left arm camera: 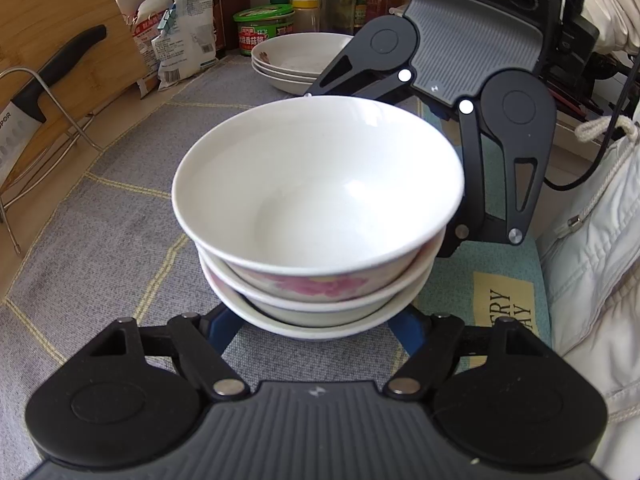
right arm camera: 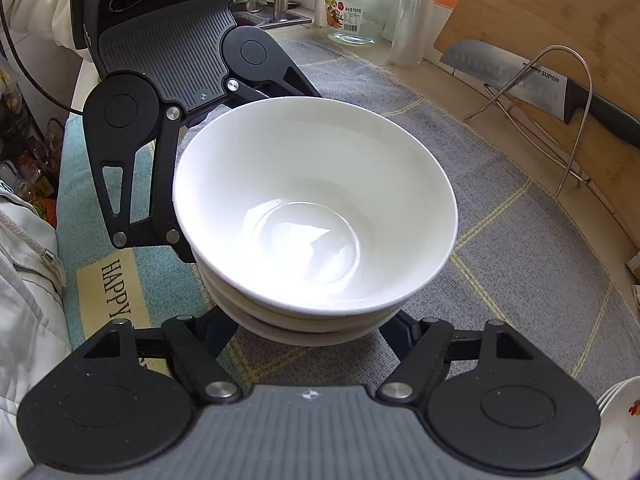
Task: Organize plates and bowls
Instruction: 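Carry the bowl stack with both grippers and lower it onto the plate stack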
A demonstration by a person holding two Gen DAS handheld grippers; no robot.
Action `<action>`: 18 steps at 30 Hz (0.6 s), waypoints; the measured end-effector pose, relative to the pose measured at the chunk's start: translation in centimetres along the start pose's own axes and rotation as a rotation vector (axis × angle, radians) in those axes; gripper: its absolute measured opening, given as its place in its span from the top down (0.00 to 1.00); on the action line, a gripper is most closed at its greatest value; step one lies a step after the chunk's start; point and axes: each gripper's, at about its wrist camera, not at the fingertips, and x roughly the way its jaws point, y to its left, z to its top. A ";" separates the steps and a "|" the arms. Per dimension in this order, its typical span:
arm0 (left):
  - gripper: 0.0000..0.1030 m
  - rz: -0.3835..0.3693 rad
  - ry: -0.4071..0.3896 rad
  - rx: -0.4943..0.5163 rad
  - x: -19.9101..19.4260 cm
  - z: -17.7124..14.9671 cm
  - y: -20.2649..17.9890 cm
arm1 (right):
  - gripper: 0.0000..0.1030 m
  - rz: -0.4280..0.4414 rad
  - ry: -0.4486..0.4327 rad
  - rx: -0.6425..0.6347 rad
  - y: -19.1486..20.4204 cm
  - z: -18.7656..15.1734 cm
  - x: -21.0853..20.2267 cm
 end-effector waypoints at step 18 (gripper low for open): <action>0.24 0.036 0.029 -0.003 -0.2 1.1 -0.5 | 0.22 -0.002 0.002 -0.005 0.1 0.4 -0.3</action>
